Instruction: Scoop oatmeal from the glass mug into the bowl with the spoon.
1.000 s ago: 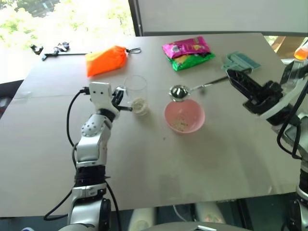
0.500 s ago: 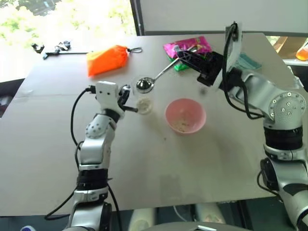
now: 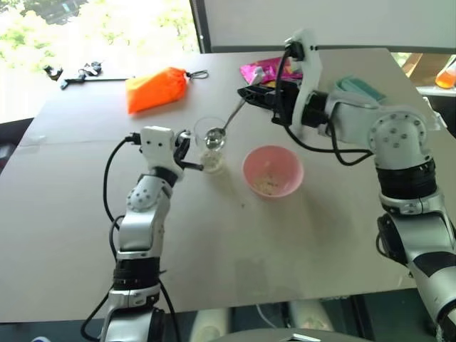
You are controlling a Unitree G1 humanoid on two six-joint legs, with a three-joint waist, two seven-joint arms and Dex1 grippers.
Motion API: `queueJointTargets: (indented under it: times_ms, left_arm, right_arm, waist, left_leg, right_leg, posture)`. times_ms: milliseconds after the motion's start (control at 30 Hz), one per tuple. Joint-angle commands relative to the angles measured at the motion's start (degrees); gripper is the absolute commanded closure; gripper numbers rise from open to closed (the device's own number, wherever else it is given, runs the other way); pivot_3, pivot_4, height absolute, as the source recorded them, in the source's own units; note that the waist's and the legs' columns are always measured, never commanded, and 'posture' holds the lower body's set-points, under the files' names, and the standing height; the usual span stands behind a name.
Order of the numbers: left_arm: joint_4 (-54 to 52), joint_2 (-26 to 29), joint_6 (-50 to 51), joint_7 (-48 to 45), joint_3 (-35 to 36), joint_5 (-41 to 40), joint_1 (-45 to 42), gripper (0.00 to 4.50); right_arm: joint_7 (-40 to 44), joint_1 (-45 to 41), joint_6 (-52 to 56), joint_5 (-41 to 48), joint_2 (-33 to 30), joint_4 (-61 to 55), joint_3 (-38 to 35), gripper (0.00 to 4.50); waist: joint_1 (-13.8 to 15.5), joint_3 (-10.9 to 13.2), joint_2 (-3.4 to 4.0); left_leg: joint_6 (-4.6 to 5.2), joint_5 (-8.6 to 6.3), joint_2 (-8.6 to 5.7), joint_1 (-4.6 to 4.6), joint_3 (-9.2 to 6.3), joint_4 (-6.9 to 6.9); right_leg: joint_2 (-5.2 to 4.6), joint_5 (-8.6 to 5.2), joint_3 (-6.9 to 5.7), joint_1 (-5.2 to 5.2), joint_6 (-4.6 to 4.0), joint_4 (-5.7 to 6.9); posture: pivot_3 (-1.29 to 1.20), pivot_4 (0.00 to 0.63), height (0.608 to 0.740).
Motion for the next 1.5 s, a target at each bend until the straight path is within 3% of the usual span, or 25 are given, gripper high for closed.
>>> queueJointTargets:
  times_ms: [33,133,367,533,633,767,900,1033,1133,1367,1500]
  left_arm:
    - [-4.05,-0.25,-1.75,0.6,0.2,0.08,-0.34,4.37]
    - [-3.85,-0.45,-1.88,0.63,0.22,0.14,-0.43,4.5]
    - [-2.52,-1.34,-1.59,1.64,2.2,-1.37,-0.69,4.5]
    - [-0.42,-0.19,-1.84,1.87,6.09,-3.27,-1.16,4.5]
    - [0.66,0.57,-2.31,1.56,6.92,-3.18,-1.36,4.5]
    - [5.94,1.19,-4.4,0.68,8.87,-4.29,-2.97,4.5]
    - [8.49,1.21,-5.55,0.49,10.17,-4.88,-2.85,4.5]
    - [9.54,1.84,-6.02,-0.12,11.26,-5.8,-1.55,4.5]
    - [9.65,2.04,-6.08,-1.63,10.95,-6.65,-1.12,3.49]
    - [2.26,2.46,-2.17,0.22,11.35,-7.0,1.89,0.09]
    - [-7.1,3.29,3.1,-0.01,12.09,-9.88,7.36,0.03]
  right_arm:
    - [7.65,-3.32,-4.32,-9.29,1.3,-0.8,3.22,4.5]
    - [12.13,-3.93,-5.51,-14.12,2.35,0.46,4.27,3.45]
    - [14.77,-3.51,-3.25,-16.57,4.7,0.32,-1.05,0.1]
    - [16.21,0.97,-1.28,-8.18,1.84,-8.54,-13.02,0.03]
    - [16.78,4.21,0.01,-6.67,-0.62,-12.76,-15.14,0.03]
    - [22.75,24.99,-8.86,-18.59,-12.8,-26.39,-13.35,0.03]
    - [25.23,42.78,-20.35,-29.92,-17.5,-31.78,-11.51,0.03]
    - [21.54,54.15,-23.88,-31.49,-13.56,-33.14,-14.8,0.03]
    - [20.5,57.24,-27.46,-35.08,-11.64,-31.87,-14.68,0.0]
    - [19.67,57.49,-32.45,-39.11,-9.28,-28.1,-15.12,0.0]
    - [21.28,58.44,-35.18,-39.95,-9.6,-26.12,-16.23,0.0]
  waist:
    - [0.03,0.0,0.0]
    - [0.1,0.0,0.0]
    - [0.08,0.0,0.0]
    - [0.2,0.0,0.0]
    - [0.24,0.0,-0.01]
    - [1.22,-0.12,-0.2]
    - [1.31,-0.07,-0.12]
    - [1.26,-0.07,-0.13]
    - [1.23,-0.07,-0.13]
    - [1.57,-0.08,-0.14]
    - [1.63,-0.08,-0.14]
  left_leg:
    - [0.0,0.0,0.0,0.0,0.0,0.01]
    - [0.0,0.0,0.0,0.0,-0.01,0.01]
    - [-0.01,0.0,0.0,0.0,-0.04,0.02]
    - [-0.01,0.0,-0.01,-0.08,-0.13,0.02]
    - [-0.01,0.0,-0.06,-0.08,-0.17,0.01]
    - [0.0,0.0,-0.11,-0.08,-0.32,0.0]
    - [0.0,0.0,-0.18,-0.12,-0.1,0.01]
    - [0.0,0.0,-0.16,-0.01,-0.06,0.01]
    - [0.0,0.01,-0.15,0.08,-0.04,0.04]
    - [-0.06,0.05,-0.16,0.17,-0.04,0.03]
    - [-0.06,0.05,-0.16,0.15,-0.03,-0.04]
  right_leg:
    - [0.0,0.0,0.0,0.0,0.0,0.0]
    - [-0.01,0.0,-0.01,0.0,0.0,-0.01]
    - [-0.02,0.0,-0.05,0.0,0.0,-0.01]
    - [-0.06,0.0,-0.15,0.01,0.0,-0.04]
    - [-0.11,0.0,-0.23,0.04,0.0,-0.06]
    - [-0.15,0.0,-0.43,0.11,0.0,-0.09]
    - [-0.25,0.0,-0.29,0.02,0.0,-0.08]
    - [-0.24,0.0,-0.26,0.07,0.0,-0.05]
    - [-0.24,0.0,-0.22,0.1,0.0,0.01]
    - [-0.23,0.0,-0.19,0.13,0.01,0.01]
    - [-0.25,0.0,-0.17,0.13,0.01,-0.08]
  posture:
    - [0.0,0.15,0.74]
    - [0.0,0.15,0.74]
    - [0.0,0.15,0.74]
    - [0.0,0.15,0.74]
    - [0.0,0.15,0.74]
    - [0.0,0.15,0.74]
    - [0.0,0.15,0.74]
    - [0.0,0.15,0.74]
    - [0.0,0.15,0.74]
    - [0.0,0.15,0.74]
    - [0.0,0.15,0.74]
